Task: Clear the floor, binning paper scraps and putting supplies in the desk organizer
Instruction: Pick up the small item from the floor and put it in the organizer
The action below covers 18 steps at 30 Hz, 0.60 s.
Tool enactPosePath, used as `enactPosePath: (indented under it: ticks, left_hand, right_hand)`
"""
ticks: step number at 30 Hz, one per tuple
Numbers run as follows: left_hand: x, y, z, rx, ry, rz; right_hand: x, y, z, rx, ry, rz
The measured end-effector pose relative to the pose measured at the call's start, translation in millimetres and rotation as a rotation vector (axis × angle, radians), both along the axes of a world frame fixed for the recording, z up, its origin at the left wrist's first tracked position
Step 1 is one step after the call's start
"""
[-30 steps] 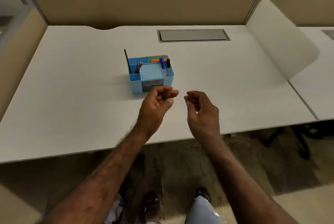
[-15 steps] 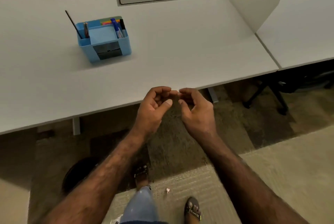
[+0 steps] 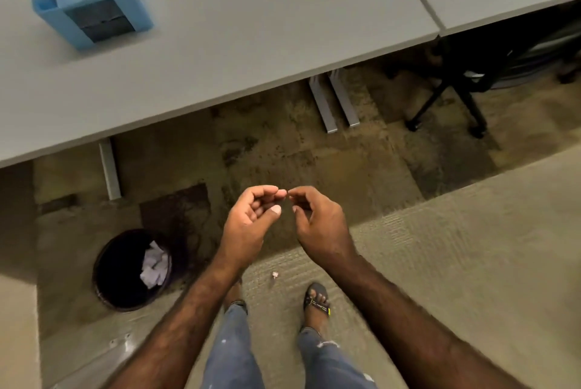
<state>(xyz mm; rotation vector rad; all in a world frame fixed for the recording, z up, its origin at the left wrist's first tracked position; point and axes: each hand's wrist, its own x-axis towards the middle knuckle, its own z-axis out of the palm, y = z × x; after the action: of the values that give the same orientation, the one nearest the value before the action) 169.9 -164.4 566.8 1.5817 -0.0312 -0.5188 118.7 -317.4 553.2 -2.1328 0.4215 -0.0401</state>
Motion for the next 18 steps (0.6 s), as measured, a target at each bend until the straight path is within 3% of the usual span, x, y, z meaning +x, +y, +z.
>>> enactPosePath:
  ticks: [6,18]
  left_hand:
    - [-32.7,13.8,-104.7,0.119,0.168,-0.056]
    - [-76.7,55.1,-388.8,0.278,0.451,-0.281]
  right_hand:
    - [-36.9,14.7,-96.1,-0.013,0.154,0.005]
    - [-91.6,64.0,-360.1,-0.002,0.503,-0.109]
